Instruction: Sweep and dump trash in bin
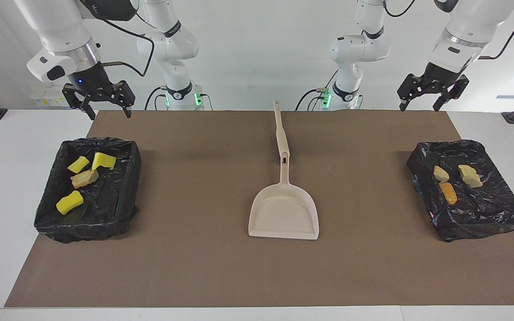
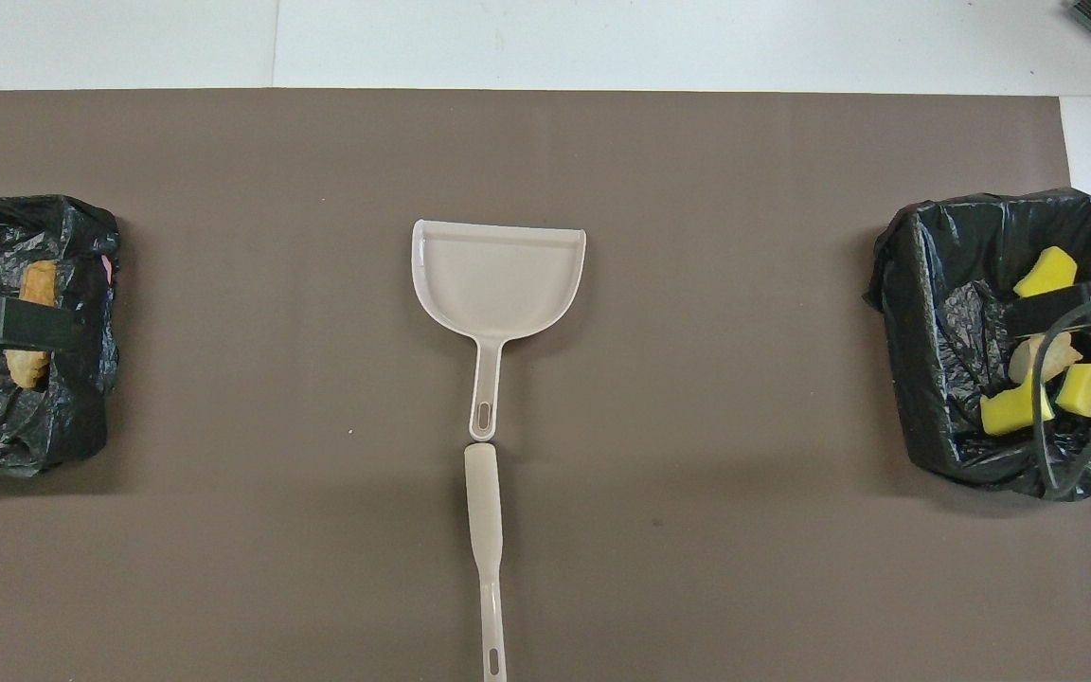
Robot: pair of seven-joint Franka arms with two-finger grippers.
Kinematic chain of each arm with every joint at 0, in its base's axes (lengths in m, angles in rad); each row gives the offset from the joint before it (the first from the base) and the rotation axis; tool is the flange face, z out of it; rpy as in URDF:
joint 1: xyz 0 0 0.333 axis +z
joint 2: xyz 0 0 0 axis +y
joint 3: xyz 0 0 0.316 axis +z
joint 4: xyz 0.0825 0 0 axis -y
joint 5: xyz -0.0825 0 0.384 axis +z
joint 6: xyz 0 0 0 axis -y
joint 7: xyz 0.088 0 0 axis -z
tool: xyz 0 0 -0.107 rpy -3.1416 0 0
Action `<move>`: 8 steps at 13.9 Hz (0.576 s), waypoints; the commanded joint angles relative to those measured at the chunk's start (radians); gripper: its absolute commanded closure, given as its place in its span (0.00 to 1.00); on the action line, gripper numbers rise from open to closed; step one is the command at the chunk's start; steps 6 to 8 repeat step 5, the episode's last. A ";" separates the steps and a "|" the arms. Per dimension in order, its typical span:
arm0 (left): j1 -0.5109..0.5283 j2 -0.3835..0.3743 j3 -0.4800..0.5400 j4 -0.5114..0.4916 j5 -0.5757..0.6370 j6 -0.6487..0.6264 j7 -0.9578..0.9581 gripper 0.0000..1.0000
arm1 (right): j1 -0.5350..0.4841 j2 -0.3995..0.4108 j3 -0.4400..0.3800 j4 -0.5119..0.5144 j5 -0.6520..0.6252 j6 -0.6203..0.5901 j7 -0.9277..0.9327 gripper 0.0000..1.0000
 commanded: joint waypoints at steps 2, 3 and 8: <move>0.003 -0.012 0.001 -0.007 0.000 -0.003 0.003 0.00 | -0.002 -0.007 0.000 -0.010 0.021 -0.003 0.022 0.00; 0.003 -0.012 0.002 -0.007 0.000 -0.003 0.002 0.00 | -0.002 -0.007 0.000 -0.010 0.021 -0.003 0.022 0.00; 0.002 -0.012 0.002 -0.008 0.000 -0.003 0.007 0.00 | -0.002 -0.007 0.000 -0.010 0.021 -0.003 0.022 0.00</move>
